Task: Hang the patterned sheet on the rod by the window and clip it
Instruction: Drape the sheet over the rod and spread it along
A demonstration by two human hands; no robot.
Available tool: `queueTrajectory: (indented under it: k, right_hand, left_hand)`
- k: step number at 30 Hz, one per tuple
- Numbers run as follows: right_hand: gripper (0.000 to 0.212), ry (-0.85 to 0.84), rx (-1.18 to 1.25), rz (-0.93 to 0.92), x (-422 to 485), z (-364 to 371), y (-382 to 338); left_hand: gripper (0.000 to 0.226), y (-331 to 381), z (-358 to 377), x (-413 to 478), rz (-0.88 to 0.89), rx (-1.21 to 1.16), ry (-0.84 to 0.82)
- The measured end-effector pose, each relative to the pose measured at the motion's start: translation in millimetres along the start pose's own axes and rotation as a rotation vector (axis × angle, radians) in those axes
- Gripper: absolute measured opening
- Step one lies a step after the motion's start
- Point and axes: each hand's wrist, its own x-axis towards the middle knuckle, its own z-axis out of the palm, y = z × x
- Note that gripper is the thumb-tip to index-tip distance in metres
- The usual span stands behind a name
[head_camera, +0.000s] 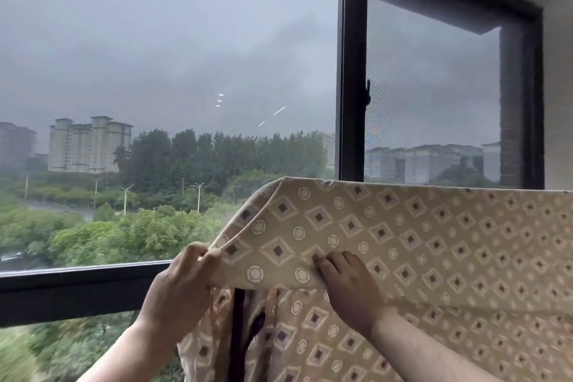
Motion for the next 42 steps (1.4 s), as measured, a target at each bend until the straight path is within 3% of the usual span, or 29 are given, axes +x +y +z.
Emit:
queueTrajectory:
  k: [2, 4, 8, 12, 14, 17, 19, 22, 23, 25, 27, 30, 33, 36, 42]
  right_hand:
    - [0.025, -0.007, -0.051, 0.029, -11.8, -1.5, 0.9]
    - [0.034, -0.014, -0.077, 0.099, -17.4, -2.0, 2.5]
    - [0.049, -0.038, -0.129, 0.182, -12.9, -2.9, 15.5]
    - [0.04, -0.01, -0.081, 0.165, -10.0, -5.6, 14.3]
    - [0.027, 0.023, -0.044, 0.145, -10.0, -9.4, 10.0]
    - [0.008, 0.036, 0.034, 0.136, -11.7, -10.1, 9.3]
    - [0.015, -0.041, 0.027, 0.166, -13.0, -12.2, 6.2]
    - [0.027, -0.173, -0.027, 0.144, -17.0, -16.3, -12.4]
    - [0.022, -0.245, 0.047, 0.235, -16.3, -20.3, -23.3]
    - [0.012, -0.437, 0.305, 0.615, -12.3, -17.3, -45.3]
    - [0.014, -0.451, 0.728, 1.027, -5.6, -4.8, -60.6]
    - [0.014, -0.195, 1.437, 1.541, 18.6, 3.4, -66.6]
    - [0.024, 0.277, 2.022, 1.763, 39.9, 4.4, -54.7]
    - [0.027, 0.535, 2.075, 1.812, 43.1, 11.5, -45.7]
    - [0.017, 0.402, 1.867, 1.875, 16.1, 20.0, -52.5]
  left_hand:
    - [0.032, -0.9, -4.4, -11.5, 0.037, -0.001, 0.115]
    - [0.022, -1.6, -10.5, -18.0, 0.059, -0.061, 0.181]
    - [0.018, -9.4, -27.8, -12.6, 0.06, -0.141, 0.216]
    - [0.015, -14.6, -27.2, -0.5, 0.065, 0.029, 0.139]
    - [0.017, -15.6, -19.4, 9.1, -0.005, 0.146, 0.044]
    - [0.03, -1.6, -0.2, 12.8, -0.078, 0.097, -0.075]
    - [0.048, 20.9, 13.8, 4.2, 0.029, 0.004, -0.109]
    - [0.048, 38.3, 34.4, -4.4, 0.132, -0.038, -0.108]
    - [0.044, 37.3, 40.6, -1.9, 0.109, -0.024, -0.098]
    - [0.04, 29.8, 50.2, 6.4, 0.075, 0.008, -0.094]
    - [0.036, 22.1, 52.2, 15.8, 0.077, -0.007, -0.125]
    - [0.035, 13.9, 48.2, 23.7, 0.057, -0.011, -0.182]
    - [0.035, 9.3, 46.8, 19.9, 0.044, -0.091, -0.145]
    - [0.028, 6.5, 46.4, 14.2, 0.055, -0.138, -0.057]
    - [0.019, -0.4, 58.3, -4.6, 0.105, -0.055, -0.106]
